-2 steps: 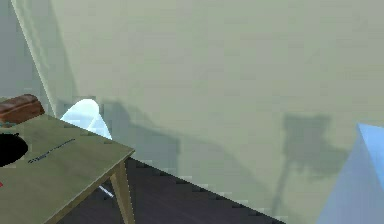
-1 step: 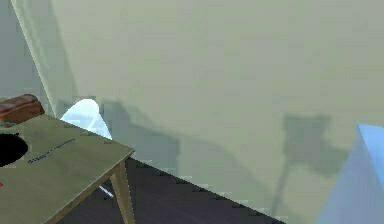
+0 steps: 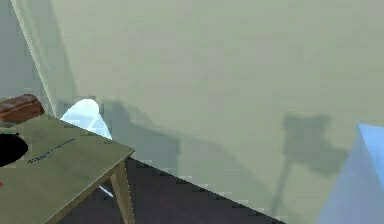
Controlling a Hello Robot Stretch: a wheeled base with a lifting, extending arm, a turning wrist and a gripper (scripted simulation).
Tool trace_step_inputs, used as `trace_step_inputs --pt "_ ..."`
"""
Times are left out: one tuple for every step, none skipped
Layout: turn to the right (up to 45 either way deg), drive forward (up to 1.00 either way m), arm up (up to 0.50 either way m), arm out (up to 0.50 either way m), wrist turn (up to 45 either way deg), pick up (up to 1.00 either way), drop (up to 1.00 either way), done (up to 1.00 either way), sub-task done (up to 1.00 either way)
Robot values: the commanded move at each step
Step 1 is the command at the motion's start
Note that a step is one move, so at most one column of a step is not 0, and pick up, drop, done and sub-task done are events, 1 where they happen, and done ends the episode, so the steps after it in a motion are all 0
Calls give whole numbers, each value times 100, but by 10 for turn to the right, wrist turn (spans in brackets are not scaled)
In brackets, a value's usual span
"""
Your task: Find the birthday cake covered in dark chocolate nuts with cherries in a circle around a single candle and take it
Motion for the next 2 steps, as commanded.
trace_step_inputs --pt "0 0 0 0 450 0 0 0 0" --pt "0 0 0 0 300 0 0 0 0"
